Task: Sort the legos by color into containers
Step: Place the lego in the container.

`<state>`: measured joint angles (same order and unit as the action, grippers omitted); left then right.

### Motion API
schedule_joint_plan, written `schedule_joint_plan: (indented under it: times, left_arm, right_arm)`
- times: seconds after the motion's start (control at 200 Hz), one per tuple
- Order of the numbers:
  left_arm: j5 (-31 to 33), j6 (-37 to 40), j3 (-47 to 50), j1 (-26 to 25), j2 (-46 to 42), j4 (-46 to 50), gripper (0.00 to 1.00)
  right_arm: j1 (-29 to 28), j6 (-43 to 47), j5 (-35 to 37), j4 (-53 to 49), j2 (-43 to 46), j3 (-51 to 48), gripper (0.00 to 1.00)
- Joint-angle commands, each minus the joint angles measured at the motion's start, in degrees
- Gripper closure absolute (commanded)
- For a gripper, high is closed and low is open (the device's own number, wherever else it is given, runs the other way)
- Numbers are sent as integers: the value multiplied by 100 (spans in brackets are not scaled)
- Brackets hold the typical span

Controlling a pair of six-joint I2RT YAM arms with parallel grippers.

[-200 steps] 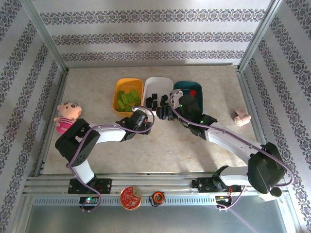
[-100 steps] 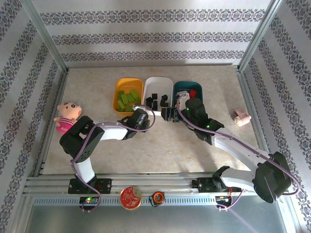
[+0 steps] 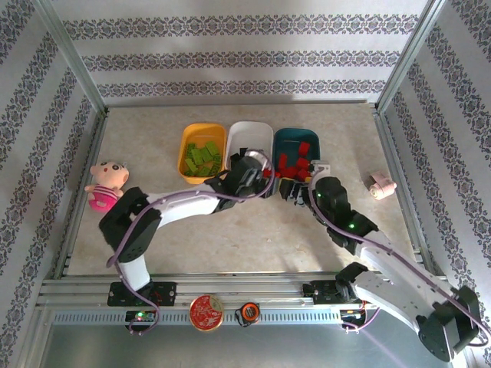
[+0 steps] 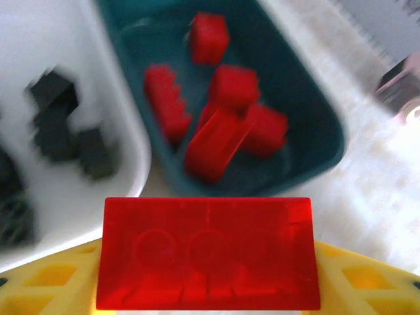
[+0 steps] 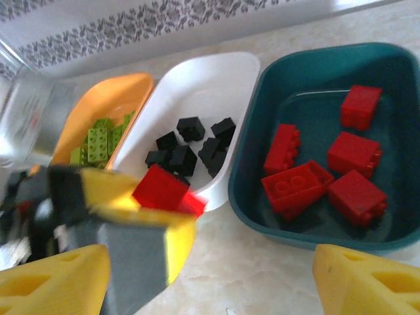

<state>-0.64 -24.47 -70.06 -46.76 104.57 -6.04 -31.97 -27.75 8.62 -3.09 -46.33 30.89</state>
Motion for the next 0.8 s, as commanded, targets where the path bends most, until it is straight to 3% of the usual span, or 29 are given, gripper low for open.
schedule_joint_plan:
  times: [0.0, 0.345, 0.505, 0.63, 0.685, 0.715, 0.795]
  left_arm:
    - [-498, -51, -855, 132, 684, 360, 45]
    - [-1144, -509, -3453, 448, 2603, 705, 41]
    - [-1167, -591, -4054, 468, 2919, 867, 24]
    - [-1192, -650, -3854, 540, 2651, 770, 11]
    - [-1222, -695, -3503, 584, 2338, 579, 0]
    - [-1213, -700, -3257, 613, 2137, 443, 0]
    - [-1169, -717, -2518, 689, 1536, 94, 0]
  right_arm:
    - [68, -152, 405, -273, 449, -177, 19]
    - [85, -81, 447, -791, 996, -224, 18]
    - [86, -48, 457, -811, 1048, -207, 16]
    - [94, -47, 422, -781, 994, -163, 11]
    - [94, -47, 373, -743, 946, -163, 9]
    - [94, -49, 340, -721, 907, -154, 2]
    - [94, -46, 278, -659, 806, -137, 2]
